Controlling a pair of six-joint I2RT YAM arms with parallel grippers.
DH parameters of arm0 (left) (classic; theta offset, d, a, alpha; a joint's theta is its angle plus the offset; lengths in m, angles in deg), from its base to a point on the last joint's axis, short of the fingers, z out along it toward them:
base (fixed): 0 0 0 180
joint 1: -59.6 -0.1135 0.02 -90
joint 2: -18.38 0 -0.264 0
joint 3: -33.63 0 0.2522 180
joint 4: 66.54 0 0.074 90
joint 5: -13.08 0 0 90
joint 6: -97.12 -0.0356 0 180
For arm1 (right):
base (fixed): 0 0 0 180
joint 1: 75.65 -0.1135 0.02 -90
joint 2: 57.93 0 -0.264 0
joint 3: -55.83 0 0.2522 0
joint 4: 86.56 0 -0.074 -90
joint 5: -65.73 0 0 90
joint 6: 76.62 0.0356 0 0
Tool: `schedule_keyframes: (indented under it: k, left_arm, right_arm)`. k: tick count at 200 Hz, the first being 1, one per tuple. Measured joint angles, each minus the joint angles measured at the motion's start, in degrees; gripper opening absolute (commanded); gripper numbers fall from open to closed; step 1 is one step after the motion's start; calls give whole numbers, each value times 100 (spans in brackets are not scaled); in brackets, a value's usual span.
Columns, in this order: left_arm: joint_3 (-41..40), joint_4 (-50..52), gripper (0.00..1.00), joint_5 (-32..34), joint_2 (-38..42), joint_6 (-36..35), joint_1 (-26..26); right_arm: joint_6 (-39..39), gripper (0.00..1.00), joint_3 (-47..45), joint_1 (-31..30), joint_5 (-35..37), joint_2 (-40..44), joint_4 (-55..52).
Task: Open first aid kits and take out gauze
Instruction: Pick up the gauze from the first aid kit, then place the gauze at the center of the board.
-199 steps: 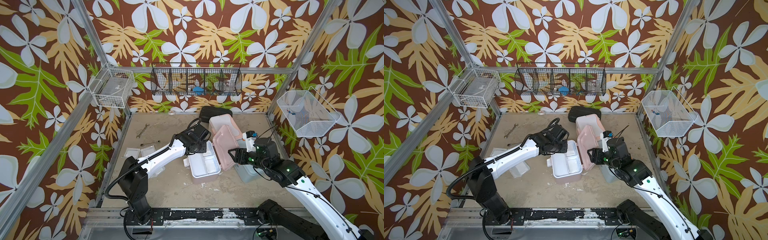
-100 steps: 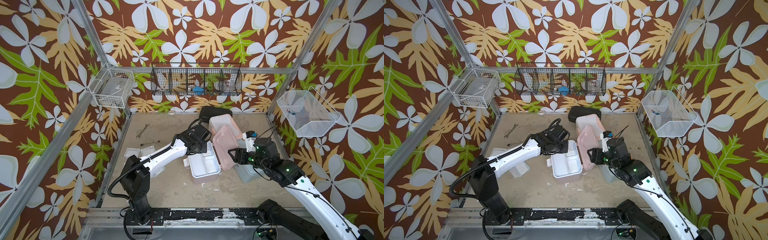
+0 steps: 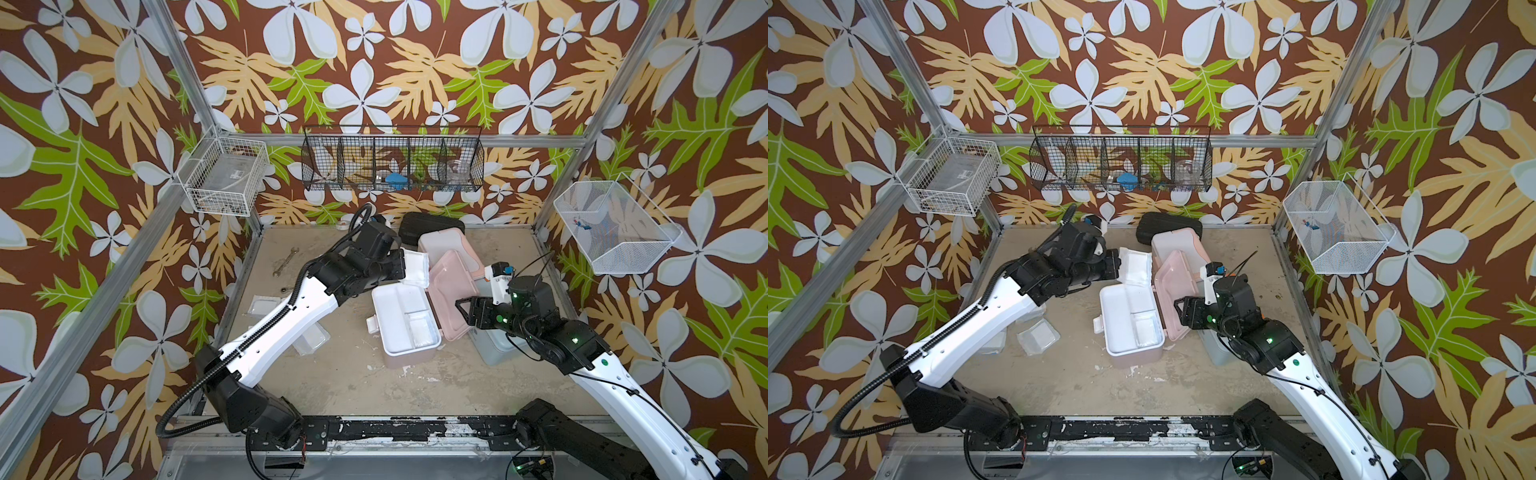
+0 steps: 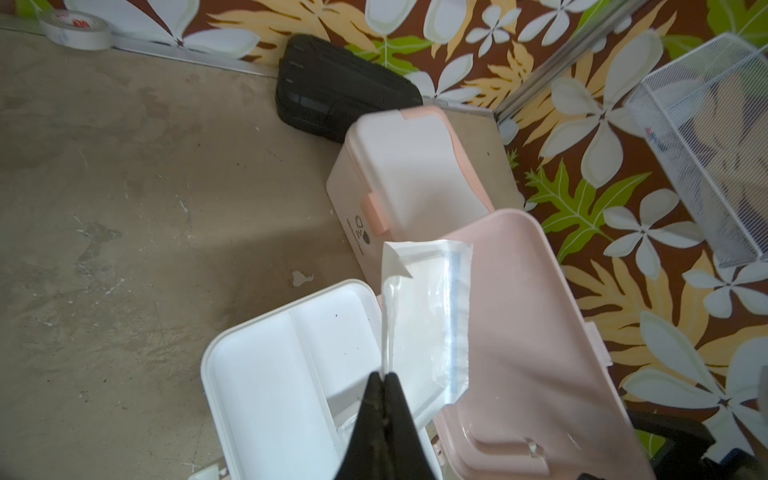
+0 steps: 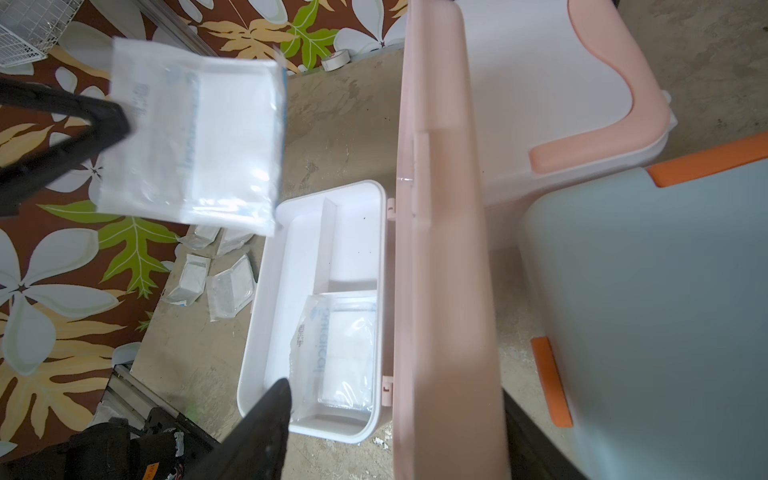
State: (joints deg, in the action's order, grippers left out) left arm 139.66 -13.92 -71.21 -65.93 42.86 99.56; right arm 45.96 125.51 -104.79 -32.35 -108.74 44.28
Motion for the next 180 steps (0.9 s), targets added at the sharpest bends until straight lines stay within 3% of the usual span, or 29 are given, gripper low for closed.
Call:
schedule_keyframes:
  k: [24, 59, 85, 128, 180]
  left_arm:
    - [-374, -199, 0, -81, 409, 2, -793]
    - [-1757, -903, 0, -743, 807, 284, -2380]
    - [-2706, -1578, 0, -1222, 848, 730, -3036]
    - [-3770, -2684, 0, -1329, 623, 1650, -3276]
    - [-4017, -3534, 0, -975, 26, 2455, -3329]
  right_arm:
    - [0, 75, -79, 0, -74, 0, 48]
    - [0, 79, -192, 0, -114, -9, 94]
    - [-4, 81, -223, 0, -142, -57, 125]
    - [-35, 83, -306, 0, -280, -146, 181]
    - [-129, 84, -330, 0, -376, -229, 238]
